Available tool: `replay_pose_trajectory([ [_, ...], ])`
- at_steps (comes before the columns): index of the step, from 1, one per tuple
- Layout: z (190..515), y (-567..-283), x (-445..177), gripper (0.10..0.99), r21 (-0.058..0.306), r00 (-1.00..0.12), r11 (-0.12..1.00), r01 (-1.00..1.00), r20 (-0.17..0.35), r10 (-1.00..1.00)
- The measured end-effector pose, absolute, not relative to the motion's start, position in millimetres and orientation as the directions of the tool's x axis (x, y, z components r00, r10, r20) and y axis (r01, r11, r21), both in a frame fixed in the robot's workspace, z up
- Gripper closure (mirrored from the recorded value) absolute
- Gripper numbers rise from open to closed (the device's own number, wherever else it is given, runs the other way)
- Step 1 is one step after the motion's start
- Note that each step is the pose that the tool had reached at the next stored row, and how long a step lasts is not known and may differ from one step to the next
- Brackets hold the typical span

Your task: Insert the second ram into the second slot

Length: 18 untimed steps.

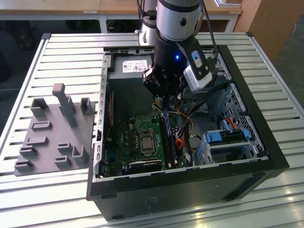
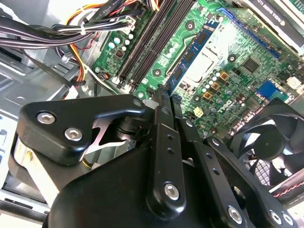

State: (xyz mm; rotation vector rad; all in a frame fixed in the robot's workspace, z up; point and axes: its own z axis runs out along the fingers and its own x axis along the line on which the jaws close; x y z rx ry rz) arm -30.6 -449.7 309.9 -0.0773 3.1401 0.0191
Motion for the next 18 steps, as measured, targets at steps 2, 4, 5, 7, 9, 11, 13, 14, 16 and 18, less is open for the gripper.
replay_pose_trajectory([
  [2, 308.4, -449.8, -30.6, 0.949, 0.012, -0.999, 0.999, -0.049, -0.001, -0.049],
  [4, 307.1, -449.8, -30.6, 0.949, 0.012, -0.999, 0.999, -0.049, -0.001, -0.049],
  [5, 306.5, -449.8, -30.6, 0.949, 0.011, -0.999, 0.999, -0.049, -0.001, -0.049],
  [7, 305.5, -449.8, -30.6, 0.949, 0.011, -0.999, 0.999, -0.049, -0.001, -0.049],
  [9, 305.0, -449.9, -30.6, 0.949, 0.011, -0.999, 0.999, -0.049, -0.001, -0.049],
  [11, 304.4, -449.9, -30.6, 0.949, 0.011, -0.999, 0.999, -0.049, -0.001, -0.049],
  [13, 303.8, -449.9, -30.6, 0.949, 0.011, -0.999, 0.999, -0.049, -0.001, -0.049],
  [14, 303.4, -449.9, -30.6, 0.949, 0.011, -0.999, 0.999, -0.049, -0.001, -0.049],
  [16, 302.6, -449.9, -30.6, 0.949, 0.011, -0.999, 0.999, -0.049, -0.001, -0.049],
  [18, 302.1, -449.9, -30.6, 0.949, 0.011, -0.999, 0.999, -0.049, -0.001, -0.049],
])
